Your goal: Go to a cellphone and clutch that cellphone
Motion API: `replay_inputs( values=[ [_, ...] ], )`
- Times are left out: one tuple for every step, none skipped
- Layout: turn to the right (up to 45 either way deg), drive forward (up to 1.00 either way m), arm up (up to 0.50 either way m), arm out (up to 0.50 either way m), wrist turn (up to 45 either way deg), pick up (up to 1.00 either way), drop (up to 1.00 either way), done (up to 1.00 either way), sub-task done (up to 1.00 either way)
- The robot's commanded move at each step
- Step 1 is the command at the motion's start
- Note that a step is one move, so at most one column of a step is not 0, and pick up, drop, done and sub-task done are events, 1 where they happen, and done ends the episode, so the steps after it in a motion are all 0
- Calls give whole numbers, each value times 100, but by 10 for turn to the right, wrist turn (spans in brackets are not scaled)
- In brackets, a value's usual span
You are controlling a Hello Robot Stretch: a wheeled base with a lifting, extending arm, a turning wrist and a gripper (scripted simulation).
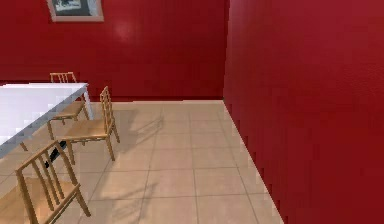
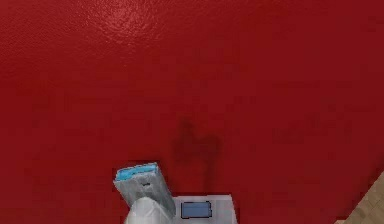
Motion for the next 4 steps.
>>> replay_inputs(
  values=[
    [0, 0, 50, 0, 0, 0, 0, 0, 0],
    [0, 0, 10, 0, 0, 0, 0, 0, 0],
    [0, 0, 0, 24, 0, 0, 0, 0, 0],
    [0, 0, 0, 0, 450, 0, 0, 0, 0]
  ],
)
